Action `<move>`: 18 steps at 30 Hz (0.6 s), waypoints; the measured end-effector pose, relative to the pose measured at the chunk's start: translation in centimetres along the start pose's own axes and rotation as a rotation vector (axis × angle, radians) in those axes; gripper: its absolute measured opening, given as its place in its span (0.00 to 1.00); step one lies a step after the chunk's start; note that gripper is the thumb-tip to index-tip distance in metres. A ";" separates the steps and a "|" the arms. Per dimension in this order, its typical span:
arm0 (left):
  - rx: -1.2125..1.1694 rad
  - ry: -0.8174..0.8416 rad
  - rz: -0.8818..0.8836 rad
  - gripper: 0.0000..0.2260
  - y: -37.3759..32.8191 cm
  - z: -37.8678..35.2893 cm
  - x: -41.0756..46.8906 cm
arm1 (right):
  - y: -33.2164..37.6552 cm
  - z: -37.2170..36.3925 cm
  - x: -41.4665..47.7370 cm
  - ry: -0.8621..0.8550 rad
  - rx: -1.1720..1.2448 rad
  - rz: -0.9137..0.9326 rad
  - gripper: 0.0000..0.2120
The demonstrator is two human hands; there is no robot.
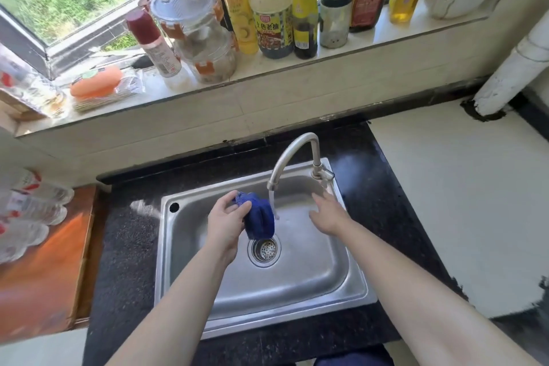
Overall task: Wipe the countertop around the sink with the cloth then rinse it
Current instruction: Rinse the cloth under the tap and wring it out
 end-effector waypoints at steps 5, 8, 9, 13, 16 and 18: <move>-0.010 0.048 0.023 0.21 0.0 -0.5 0.8 | 1.1 -3.7 -2.1 0.062 0.422 -0.165 0.23; -0.037 0.096 0.084 0.21 0.5 -0.9 0.9 | 1.5 -6.1 -3.5 0.155 0.886 -0.443 0.19; -0.043 0.116 0.106 0.20 0.9 -0.9 1.1 | 1.8 -6.7 -3.7 0.188 1.039 -0.509 0.18; 0.038 0.178 0.147 0.14 3.6 -0.1 2.2 | 2.7 -8.7 -3.5 0.267 1.378 -0.578 0.12; 0.203 0.121 0.147 0.09 5.7 1.6 3.7 | 2.7 -8.8 -2.5 0.178 1.279 -0.515 0.08; 0.278 0.046 0.187 0.07 7.0 2.8 4.7 | 2.2 -8.5 -1.7 0.109 1.151 -0.472 0.10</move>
Point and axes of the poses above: each hand's wrist, its own x-axis towards the middle knuckle, its own z-axis out of the back of the hand, y = z × x, the point moved 5 cm from there along x, towards the middle knuckle, and after that the axes turned 10 degrees about -y, right-handed, at the moved point
